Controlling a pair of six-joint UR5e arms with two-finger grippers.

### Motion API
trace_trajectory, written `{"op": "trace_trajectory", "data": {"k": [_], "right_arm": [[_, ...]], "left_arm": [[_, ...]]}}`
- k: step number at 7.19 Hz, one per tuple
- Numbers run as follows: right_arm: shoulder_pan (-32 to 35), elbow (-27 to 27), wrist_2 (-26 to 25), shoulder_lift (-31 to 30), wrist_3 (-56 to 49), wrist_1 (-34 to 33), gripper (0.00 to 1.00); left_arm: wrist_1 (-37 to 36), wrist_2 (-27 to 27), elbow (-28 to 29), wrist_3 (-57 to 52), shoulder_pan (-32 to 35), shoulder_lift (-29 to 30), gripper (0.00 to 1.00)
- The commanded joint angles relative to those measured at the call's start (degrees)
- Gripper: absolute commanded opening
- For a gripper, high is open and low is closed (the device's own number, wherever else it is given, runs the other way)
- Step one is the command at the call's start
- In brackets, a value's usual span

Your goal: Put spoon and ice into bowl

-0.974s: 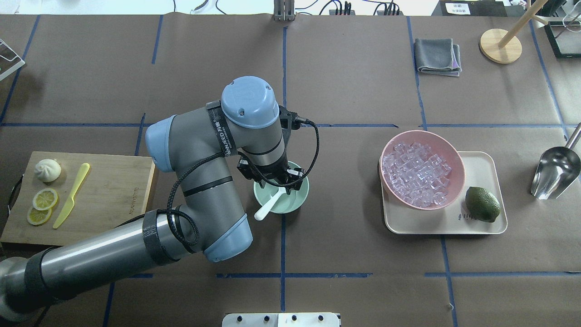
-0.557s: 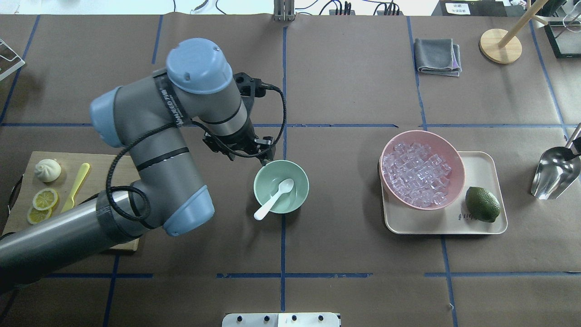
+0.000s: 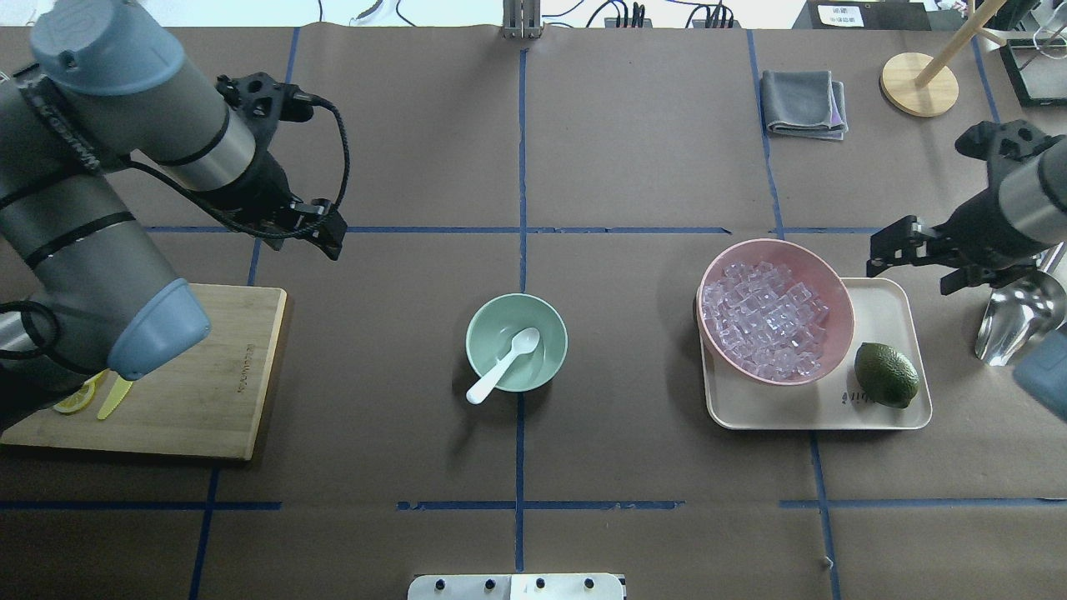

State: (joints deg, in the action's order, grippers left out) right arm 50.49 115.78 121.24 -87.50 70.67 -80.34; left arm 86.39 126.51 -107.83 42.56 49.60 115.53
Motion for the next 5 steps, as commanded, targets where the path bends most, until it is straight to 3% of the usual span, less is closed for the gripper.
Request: {"op": "trace_trajectory", "data": {"k": [1, 5], "right_arm": [[-9.6, -0.6, -9.9, 3.4, 20.3, 2.2, 0.98], [-13.3, -3.4, -14.7, 4.9, 24.4, 2.2, 0.94]], "left_arm": [[0.0, 0.3, -1.6, -3.8, 2.7, -5.2, 0.79], [0.0, 0.1, -2.0, -4.1, 3.0, -5.8, 0.81]]}}
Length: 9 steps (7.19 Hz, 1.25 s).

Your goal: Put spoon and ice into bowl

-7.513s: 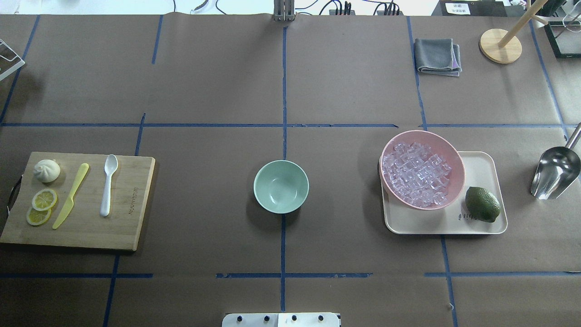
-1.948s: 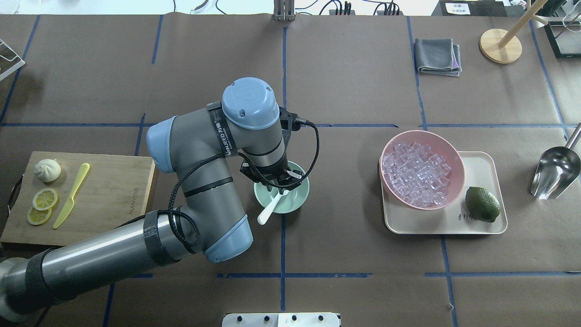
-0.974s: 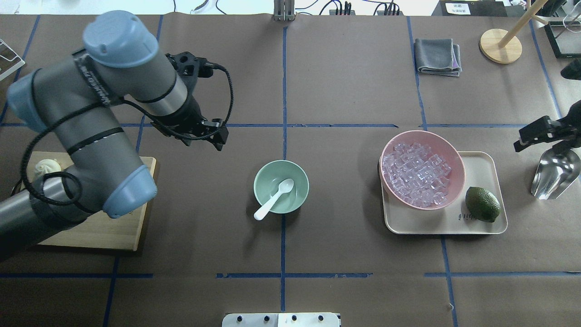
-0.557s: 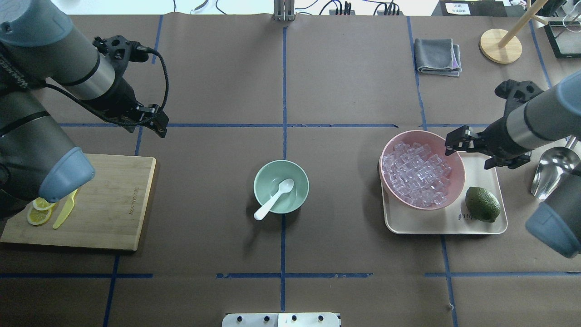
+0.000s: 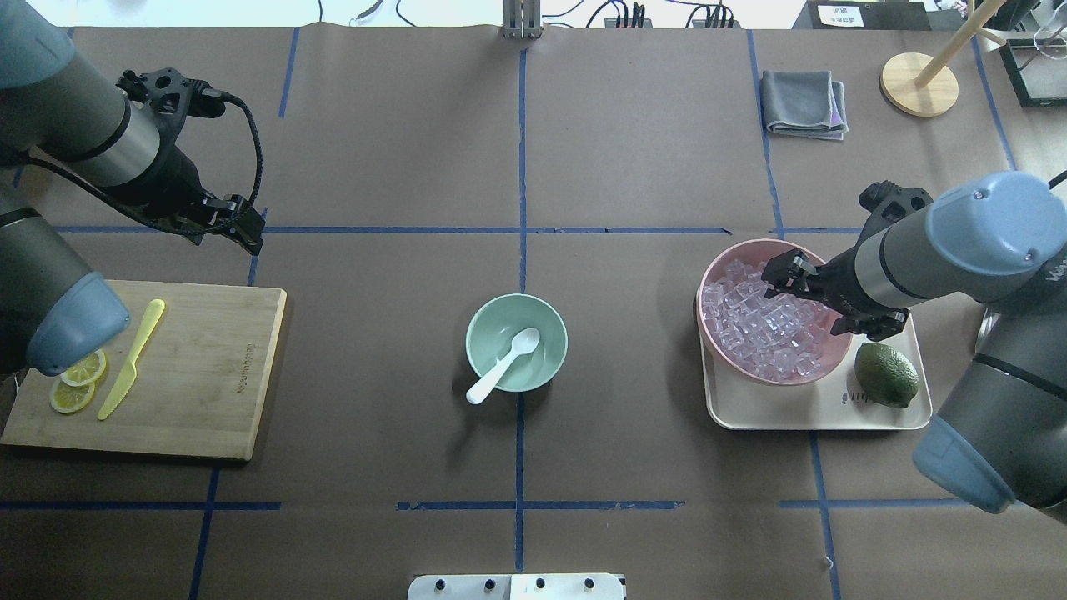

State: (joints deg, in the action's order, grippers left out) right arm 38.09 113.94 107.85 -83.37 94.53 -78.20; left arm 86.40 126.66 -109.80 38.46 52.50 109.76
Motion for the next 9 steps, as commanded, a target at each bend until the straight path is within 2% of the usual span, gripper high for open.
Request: {"op": "trace_trajectory", "data": {"k": [1, 2, 3, 5, 6, 8, 9], "right_arm": [[-1.3, -1.7, -1.2, 0.8, 0.6, 0.1, 0.93], [-1.3, -1.7, -1.2, 1.0, 0.6, 0.1, 0.89], [-1.3, -1.9, -1.2, 1.0, 0.6, 0.0, 0.77], [-1.3, -1.7, -1.2, 1.0, 0.7, 0.0, 0.20], [-1.2, -1.4, -1.2, 1.0, 0.7, 0.1, 0.02], [-1.2, 0.0, -0.7, 1.2, 0.5, 0.0, 0.00], [-0.6, 2.9, -0.4, 1.4, 0.4, 0.0, 0.00]], "left_arm": [[0.0, 0.0, -0.1, -0.1, 0.1, -0.1, 0.82], [0.0, 0.0, -0.1, -0.1, 0.1, -0.1, 0.82], [0.0, 0.0, -0.3, -0.1, 0.1, -0.2, 0.83], [0.0, 0.0, -0.5, -0.1, 0.1, -0.2, 0.84], [0.0, 0.0, -0.6, 0.0, 0.1, -0.2, 0.84], [0.1, 0.1, -1.9, -0.1, 0.1, -1.7, 0.84], [0.0, 0.1, -2.3, -0.1, 0.1, -1.7, 0.84]]}}
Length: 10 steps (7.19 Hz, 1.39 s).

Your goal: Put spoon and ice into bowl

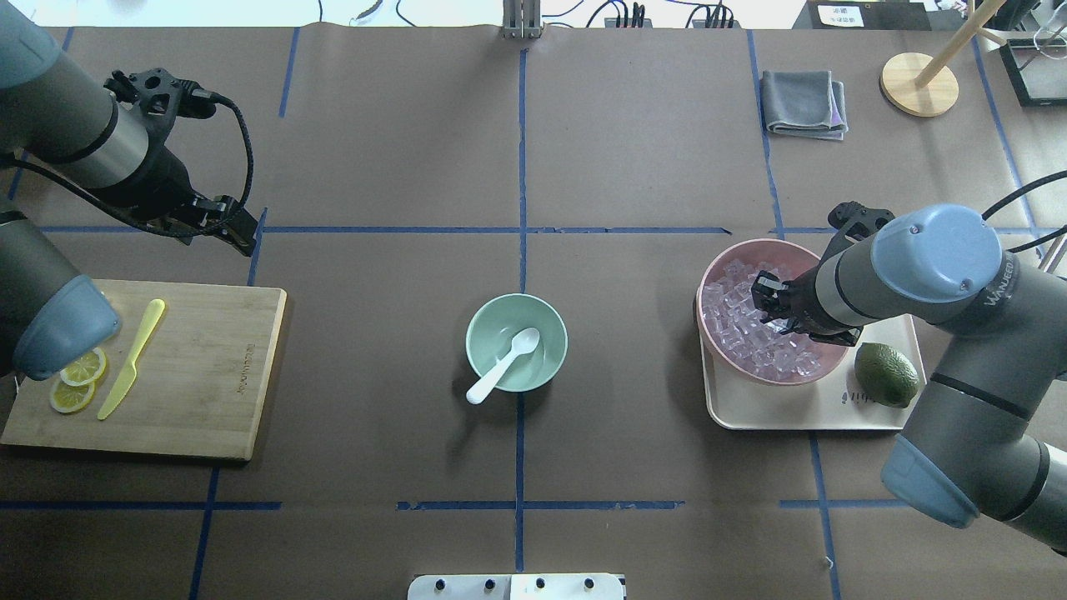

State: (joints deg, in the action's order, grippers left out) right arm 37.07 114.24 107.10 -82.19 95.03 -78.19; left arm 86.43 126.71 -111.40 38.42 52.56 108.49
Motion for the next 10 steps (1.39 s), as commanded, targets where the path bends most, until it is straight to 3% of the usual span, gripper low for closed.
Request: {"op": "trace_trajectory", "data": {"k": [1, 3, 5, 7, 8, 9, 10], "right_arm": [[-0.1, 2.9, 0.2, 5.1, -0.1, -0.1, 0.00], [-5.9, 0.3, -0.4, 15.6, 1.3, -3.4, 0.00], [-9.2, -10.3, -1.2, 26.7, 6.6, -3.1, 0.01], [-10.6, -14.1, -2.4, 30.1, 6.7, -3.0, 0.02], [-11.1, -15.4, -2.3, 30.9, 6.7, -2.9, 0.09], [-11.2, -15.5, -2.3, 30.8, 6.5, -3.0, 0.41], [-11.5, -16.2, -2.3, 30.9, 6.3, -3.0, 0.63]], "left_arm": [[0.0, 0.0, -0.9, 0.0, 0.1, -0.6, 0.84], [0.1, 0.1, -1.0, 0.0, 0.7, -0.6, 0.84], [0.0, 0.0, -1.0, 0.0, 1.1, -0.6, 0.84], [0.0, 0.1, -1.0, 0.0, 1.1, -0.6, 0.85], [0.0, 0.0, -1.3, 0.0, 1.1, -0.6, 0.86], [0.0, 0.0, -1.2, 0.0, 1.1, -0.6, 0.86], [0.0, 0.0, -1.3, 0.0, 1.1, -0.6, 0.86]]}}
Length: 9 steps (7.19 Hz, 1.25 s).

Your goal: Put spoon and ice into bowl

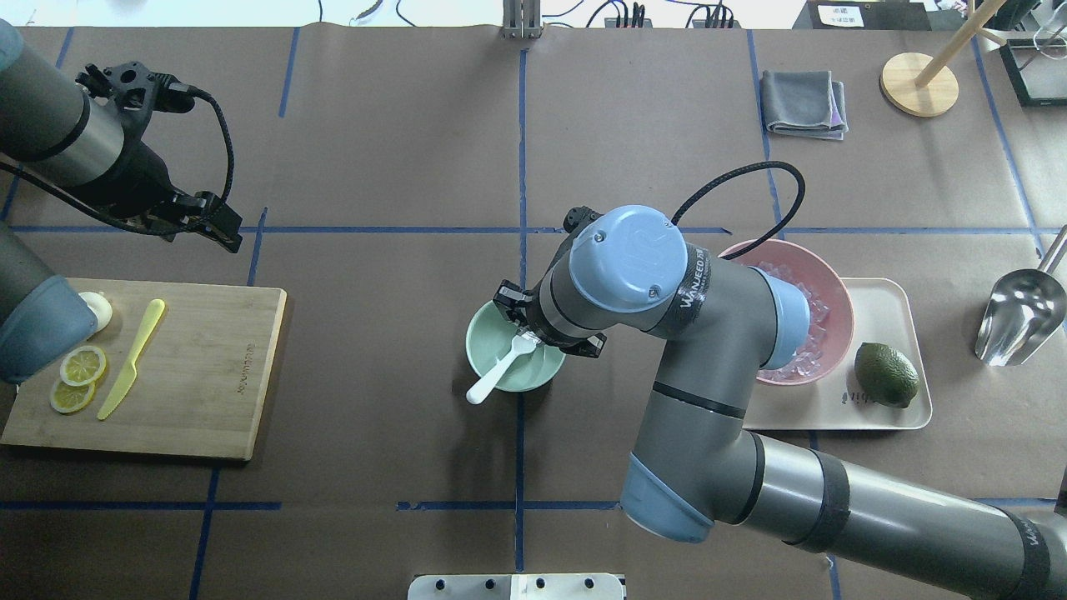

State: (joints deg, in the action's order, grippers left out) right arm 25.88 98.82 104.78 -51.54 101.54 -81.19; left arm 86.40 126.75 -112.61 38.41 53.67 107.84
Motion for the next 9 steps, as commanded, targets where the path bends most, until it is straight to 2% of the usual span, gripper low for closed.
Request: {"op": "trace_trajectory", "data": {"k": [1, 3, 4, 5, 7, 9], "right_arm": [[-0.3, -0.9, 0.0, 0.5, -0.4, -0.1, 0.88], [0.2, -0.2, 0.4, 0.4, -0.6, -0.2, 0.94], [2.0, 1.8, 2.6, -0.9, -0.6, -0.5, 0.99], [5.0, 7.0, 6.7, -7.1, -1.0, -0.6, 0.99], [15.0, 16.3, 16.5, -18.1, -10.6, -0.6, 0.99], [27.5, 20.3, 26.6, -30.1, -28.3, -0.6, 0.99]], "left_arm": [[0.0, 0.0, -0.1, 0.0, 0.0, 0.0, 0.86], [0.1, 0.1, -0.2, -0.1, 0.0, -0.9, 0.86], [0.2, 0.1, -0.3, -1.4, 0.5, -1.6, 0.86], [0.1, 0.2, -0.6, -5.0, 2.0, -3.6, 0.86], [-0.1, 0.3, -1.0, -16.6, 7.6, -9.3, 0.86], [-2.6, 0.4, 0.8, -33.3, 17.6, -13.1, 0.87]]}}
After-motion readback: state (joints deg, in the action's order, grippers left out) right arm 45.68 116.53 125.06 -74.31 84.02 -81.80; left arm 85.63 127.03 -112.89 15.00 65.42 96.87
